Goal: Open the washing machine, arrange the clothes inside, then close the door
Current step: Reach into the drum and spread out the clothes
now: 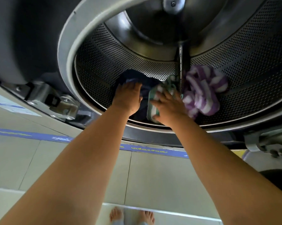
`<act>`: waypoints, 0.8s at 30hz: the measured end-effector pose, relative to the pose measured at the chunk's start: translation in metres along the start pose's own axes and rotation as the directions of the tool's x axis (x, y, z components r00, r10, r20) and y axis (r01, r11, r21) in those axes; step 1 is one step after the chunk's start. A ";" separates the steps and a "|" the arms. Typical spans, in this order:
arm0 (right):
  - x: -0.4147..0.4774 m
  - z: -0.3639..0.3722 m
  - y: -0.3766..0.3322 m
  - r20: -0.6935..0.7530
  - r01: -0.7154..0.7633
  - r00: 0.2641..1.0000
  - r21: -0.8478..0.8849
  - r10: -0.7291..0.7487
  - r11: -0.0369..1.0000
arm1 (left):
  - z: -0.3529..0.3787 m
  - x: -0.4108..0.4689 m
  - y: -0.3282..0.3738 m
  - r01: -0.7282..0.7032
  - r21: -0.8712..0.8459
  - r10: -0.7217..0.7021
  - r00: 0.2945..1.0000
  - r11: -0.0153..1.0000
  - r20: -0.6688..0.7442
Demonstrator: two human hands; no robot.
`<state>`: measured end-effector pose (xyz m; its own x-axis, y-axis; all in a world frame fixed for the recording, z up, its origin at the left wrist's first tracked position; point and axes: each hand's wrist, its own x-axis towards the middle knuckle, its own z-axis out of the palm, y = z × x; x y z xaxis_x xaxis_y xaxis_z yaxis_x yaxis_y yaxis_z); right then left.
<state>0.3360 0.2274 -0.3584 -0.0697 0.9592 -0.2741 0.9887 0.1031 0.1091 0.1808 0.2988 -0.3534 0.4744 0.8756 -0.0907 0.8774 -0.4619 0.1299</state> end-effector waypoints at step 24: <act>0.028 0.033 0.014 -0.019 -0.214 0.977 -0.009 0.213 0.977 | 0.046 0.069 -0.008 0.147 0.671 -0.472 0.817 0.726 0.331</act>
<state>0.3520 0.2467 -0.3959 0.1403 0.9638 -0.2267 0.9796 -0.1018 0.1734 0.2094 0.3566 -0.4058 -0.0025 0.8867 -0.4623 0.7556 -0.3012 -0.5817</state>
